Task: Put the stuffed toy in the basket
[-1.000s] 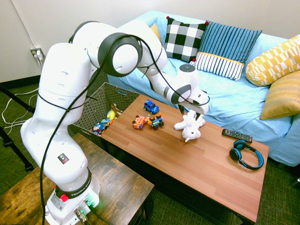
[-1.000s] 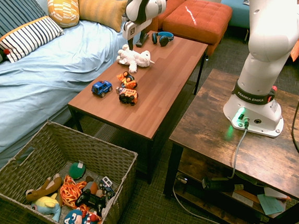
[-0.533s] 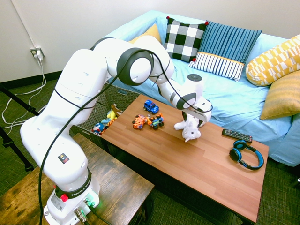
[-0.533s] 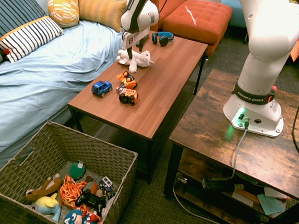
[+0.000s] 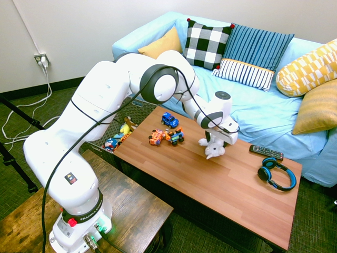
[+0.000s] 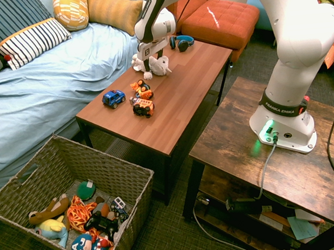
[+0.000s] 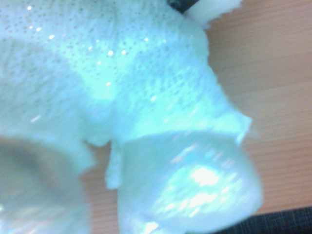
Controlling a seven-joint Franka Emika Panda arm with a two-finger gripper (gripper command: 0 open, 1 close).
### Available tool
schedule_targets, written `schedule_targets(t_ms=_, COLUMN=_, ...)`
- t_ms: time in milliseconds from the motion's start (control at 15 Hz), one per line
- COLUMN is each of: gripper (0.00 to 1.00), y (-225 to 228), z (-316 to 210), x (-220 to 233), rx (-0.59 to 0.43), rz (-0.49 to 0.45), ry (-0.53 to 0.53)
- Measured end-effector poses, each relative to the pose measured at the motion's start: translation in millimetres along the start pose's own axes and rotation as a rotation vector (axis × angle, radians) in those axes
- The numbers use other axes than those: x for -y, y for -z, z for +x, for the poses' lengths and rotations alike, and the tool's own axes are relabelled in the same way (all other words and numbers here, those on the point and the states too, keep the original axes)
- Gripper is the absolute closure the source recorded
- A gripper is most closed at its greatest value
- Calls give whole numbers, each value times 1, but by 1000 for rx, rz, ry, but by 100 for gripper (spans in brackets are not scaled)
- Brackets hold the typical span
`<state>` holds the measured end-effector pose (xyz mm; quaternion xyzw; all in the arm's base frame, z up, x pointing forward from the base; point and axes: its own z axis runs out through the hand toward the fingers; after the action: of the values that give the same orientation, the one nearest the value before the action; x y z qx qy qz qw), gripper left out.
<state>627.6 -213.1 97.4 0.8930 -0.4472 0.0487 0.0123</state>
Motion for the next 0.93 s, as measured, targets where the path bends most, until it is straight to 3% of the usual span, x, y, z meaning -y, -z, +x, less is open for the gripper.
schedule_targets(t_ms=667, gripper=100, y=-3, z=0, x=-6, rx=33, rz=-11, ry=6)
schedule_targets(t_ms=933, gripper=100, y=17, z=4, x=3, rx=14, rz=10, ry=13)
